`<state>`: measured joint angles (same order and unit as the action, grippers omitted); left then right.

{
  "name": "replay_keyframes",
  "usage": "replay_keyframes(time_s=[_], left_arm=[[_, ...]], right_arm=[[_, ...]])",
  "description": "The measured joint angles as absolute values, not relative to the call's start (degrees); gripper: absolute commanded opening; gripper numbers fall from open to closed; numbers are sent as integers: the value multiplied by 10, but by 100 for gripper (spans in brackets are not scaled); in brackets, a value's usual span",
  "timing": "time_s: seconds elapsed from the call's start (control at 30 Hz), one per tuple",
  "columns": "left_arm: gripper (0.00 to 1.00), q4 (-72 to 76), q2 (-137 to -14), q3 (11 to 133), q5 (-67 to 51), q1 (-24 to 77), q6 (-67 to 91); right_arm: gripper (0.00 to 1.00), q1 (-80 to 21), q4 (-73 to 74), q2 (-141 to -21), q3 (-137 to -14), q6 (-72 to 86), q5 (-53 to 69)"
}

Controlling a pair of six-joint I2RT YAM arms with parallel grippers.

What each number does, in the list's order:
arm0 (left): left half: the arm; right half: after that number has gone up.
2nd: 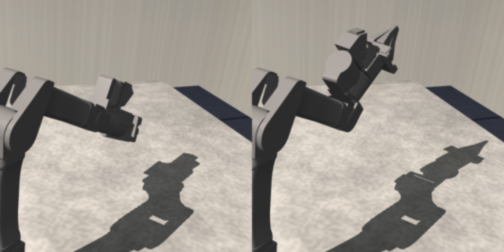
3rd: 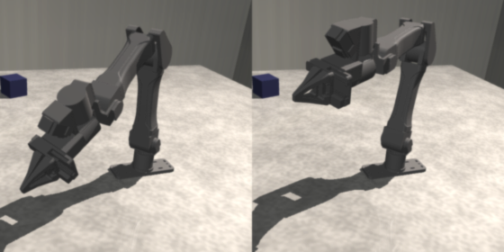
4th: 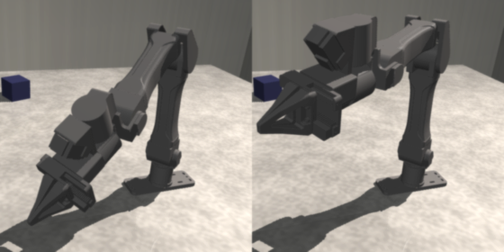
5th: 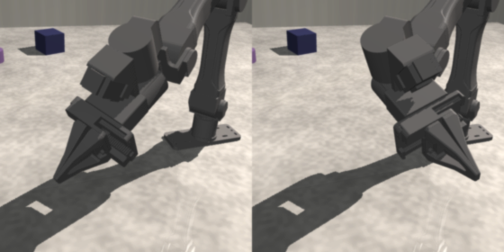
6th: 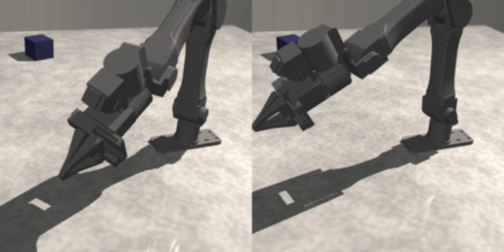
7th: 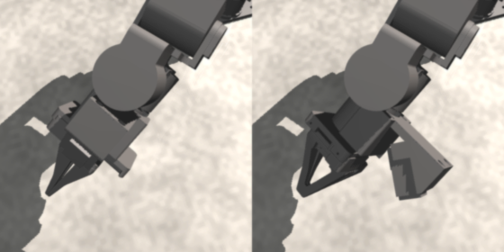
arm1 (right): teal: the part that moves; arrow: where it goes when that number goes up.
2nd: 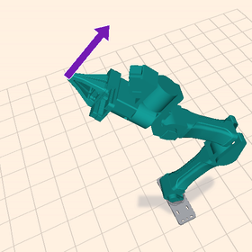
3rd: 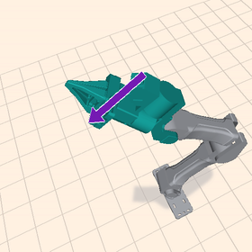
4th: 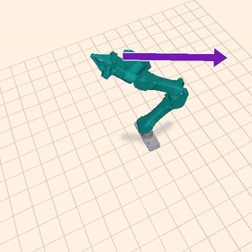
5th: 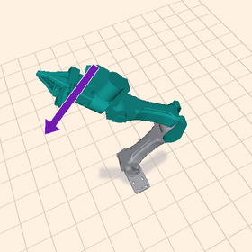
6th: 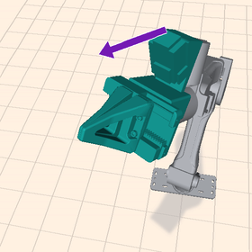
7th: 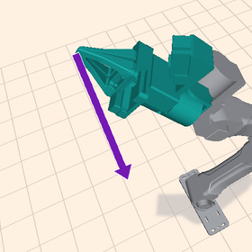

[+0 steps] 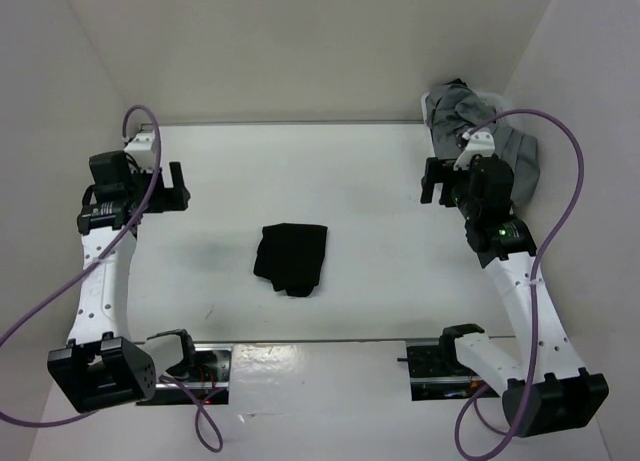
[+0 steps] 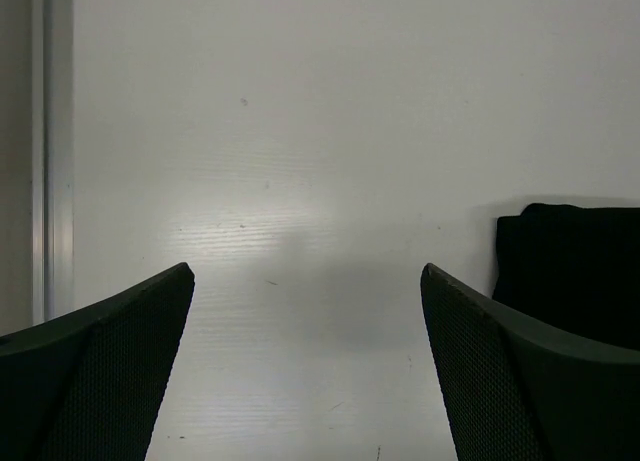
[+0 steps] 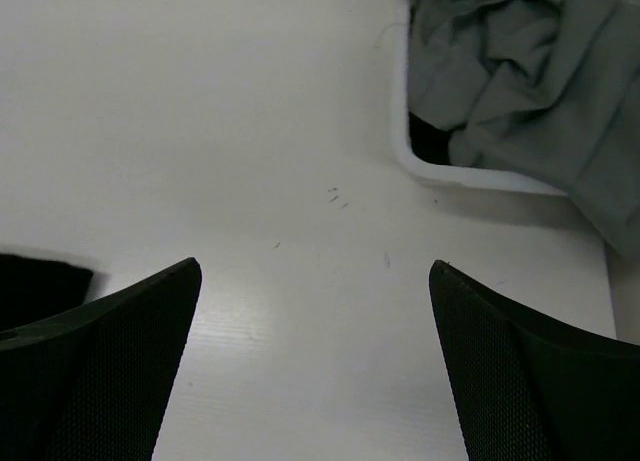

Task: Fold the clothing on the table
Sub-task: Fold the skirt

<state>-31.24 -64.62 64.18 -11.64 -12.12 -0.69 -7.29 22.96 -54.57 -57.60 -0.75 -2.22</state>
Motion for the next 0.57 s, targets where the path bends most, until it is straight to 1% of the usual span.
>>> replay_keyframes(time_s=[0.1, 0.57], left_arm=[[100, -314, -646, 633, -123, -149, 4], [100, -306, -655, 625, -135, -150, 5]], right_arm=[[99, -57, 225, -536, -574, 6, -53], [99, -53, 218, -523, -569, 19, -67]])
